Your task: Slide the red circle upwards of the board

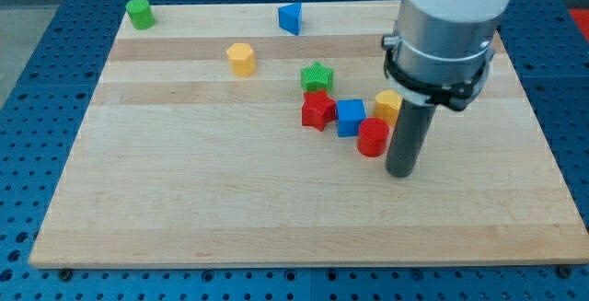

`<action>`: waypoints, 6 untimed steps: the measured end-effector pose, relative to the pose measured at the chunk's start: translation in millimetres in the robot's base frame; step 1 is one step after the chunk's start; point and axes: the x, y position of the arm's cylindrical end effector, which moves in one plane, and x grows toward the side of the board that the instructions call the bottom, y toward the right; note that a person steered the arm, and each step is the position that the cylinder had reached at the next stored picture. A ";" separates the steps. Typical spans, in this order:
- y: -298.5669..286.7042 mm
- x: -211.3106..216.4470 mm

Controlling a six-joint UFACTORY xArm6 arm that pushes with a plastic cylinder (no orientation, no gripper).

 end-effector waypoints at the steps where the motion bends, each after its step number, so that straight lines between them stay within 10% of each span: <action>1: -75.4 -7.0; 4: -12.6 -47.1; 6: 23.2 -1.8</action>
